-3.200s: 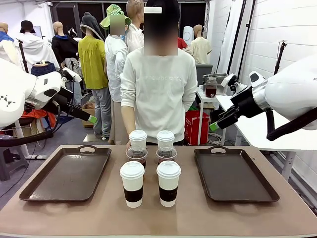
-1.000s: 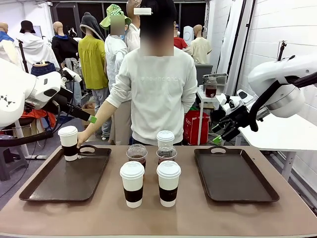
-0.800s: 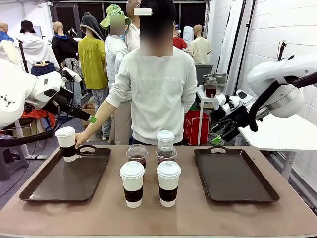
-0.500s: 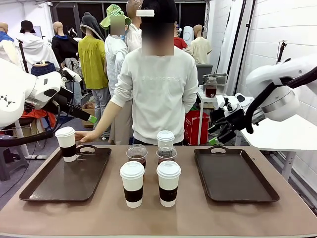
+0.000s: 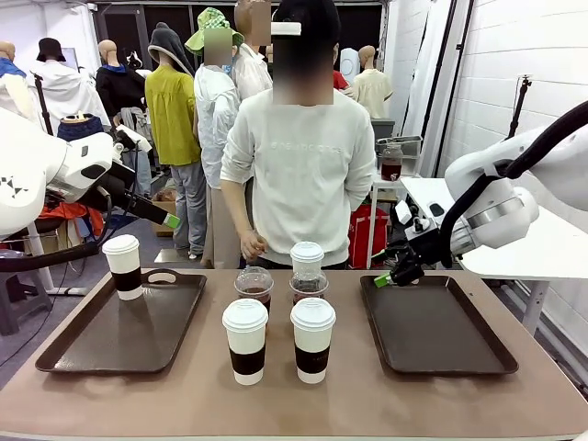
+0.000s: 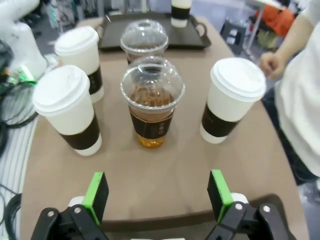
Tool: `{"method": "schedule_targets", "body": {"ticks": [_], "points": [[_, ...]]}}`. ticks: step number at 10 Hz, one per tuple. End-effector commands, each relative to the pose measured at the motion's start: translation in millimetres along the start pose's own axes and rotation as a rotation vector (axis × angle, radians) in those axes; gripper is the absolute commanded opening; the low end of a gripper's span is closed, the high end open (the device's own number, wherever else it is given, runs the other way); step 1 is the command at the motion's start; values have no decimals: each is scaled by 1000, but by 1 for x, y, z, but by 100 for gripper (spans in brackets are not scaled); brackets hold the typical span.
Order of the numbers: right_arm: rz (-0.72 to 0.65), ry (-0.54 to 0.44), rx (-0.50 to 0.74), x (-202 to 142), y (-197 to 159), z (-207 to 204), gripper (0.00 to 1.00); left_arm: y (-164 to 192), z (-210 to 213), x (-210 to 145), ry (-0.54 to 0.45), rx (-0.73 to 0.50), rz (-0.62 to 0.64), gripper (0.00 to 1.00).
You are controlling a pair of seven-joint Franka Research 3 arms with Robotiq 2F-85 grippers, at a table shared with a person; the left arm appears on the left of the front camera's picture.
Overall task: Distribute the coffee onto the tray.
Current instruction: Pick up one iced Americano and place it on the right Handle tray.
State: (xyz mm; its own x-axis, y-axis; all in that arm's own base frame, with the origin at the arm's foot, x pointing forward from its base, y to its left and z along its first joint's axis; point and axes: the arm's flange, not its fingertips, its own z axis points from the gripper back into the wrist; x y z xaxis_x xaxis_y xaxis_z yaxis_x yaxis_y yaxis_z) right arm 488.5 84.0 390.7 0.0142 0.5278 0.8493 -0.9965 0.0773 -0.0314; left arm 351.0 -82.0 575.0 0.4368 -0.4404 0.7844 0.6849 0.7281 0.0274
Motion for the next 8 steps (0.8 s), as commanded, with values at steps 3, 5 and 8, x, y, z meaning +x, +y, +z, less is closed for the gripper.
{"method": "schedule_targets", "body": {"ticks": [3, 5, 8], "points": [[-31, -161, 96, -35, -20, -31, 100, 0, 0, 0, -8, -19, 6, 100], [-50, -210, 84, -50, -24, -46, 100, 0, 0, 0, -8, -19, 6, 100], [-66, -235, 86, -61, -27, -63, 100, 0, 0, 0, -8, -19, 6, 100]]}}
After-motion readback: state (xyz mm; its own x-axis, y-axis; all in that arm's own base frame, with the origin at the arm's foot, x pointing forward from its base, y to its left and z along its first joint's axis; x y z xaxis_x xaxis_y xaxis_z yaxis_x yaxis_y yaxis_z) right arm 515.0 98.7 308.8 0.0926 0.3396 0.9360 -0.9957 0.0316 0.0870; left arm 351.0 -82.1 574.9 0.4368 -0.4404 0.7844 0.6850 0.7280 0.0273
